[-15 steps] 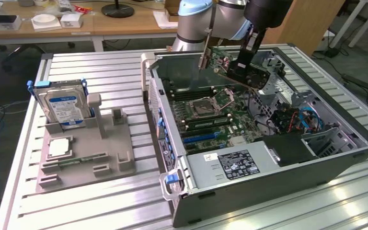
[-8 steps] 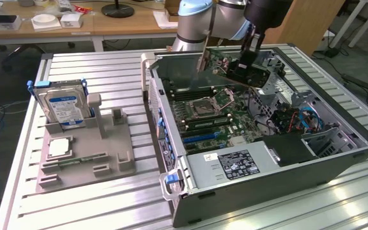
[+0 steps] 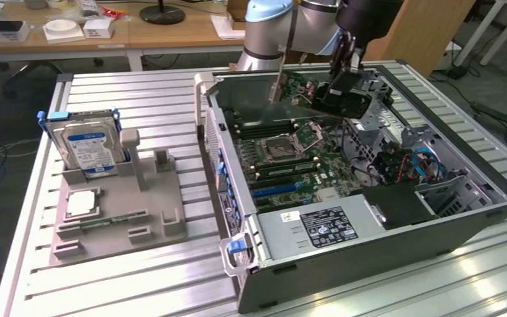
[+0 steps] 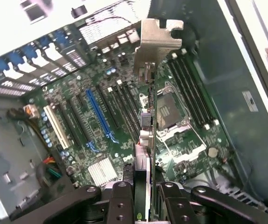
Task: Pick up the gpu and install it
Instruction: 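Insert the gpu into the slot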
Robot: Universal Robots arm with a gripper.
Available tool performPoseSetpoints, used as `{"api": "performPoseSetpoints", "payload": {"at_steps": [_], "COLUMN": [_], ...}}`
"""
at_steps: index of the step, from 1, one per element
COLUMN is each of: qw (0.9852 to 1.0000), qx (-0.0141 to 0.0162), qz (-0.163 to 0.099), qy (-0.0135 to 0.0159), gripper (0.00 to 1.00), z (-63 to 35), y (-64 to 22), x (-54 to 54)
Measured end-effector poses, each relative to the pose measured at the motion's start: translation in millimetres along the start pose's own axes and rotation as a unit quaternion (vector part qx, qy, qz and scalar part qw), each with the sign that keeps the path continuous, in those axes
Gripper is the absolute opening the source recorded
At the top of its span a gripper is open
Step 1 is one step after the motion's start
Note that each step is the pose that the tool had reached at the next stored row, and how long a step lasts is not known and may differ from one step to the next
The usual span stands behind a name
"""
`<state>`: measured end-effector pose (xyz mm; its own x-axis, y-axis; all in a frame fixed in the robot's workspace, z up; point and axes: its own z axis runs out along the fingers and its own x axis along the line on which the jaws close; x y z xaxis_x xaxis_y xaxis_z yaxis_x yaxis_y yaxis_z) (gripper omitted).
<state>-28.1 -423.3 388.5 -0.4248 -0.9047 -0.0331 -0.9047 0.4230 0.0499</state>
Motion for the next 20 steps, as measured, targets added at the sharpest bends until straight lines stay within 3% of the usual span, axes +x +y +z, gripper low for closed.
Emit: {"api": "performPoseSetpoints", "payload": {"at_steps": [4, 9, 12, 20], "qw": [0.9994, 0.9971, 0.9953, 0.9882], "qx": [-0.0012, -0.0025, -0.0032, -0.005], "qz": [-0.036, -0.076, -0.097, -0.153], "qy": [0.0018, 0.0038, 0.0049, 0.0076], "gripper": [0.27, 0.27, 0.27, 0.27], "z": [0.3, 0.4, 0.5, 1.2], "y": [0.0, 0.0, 0.0, -0.1], "x": [0.0, 0.0, 0.1, 0.2]}}
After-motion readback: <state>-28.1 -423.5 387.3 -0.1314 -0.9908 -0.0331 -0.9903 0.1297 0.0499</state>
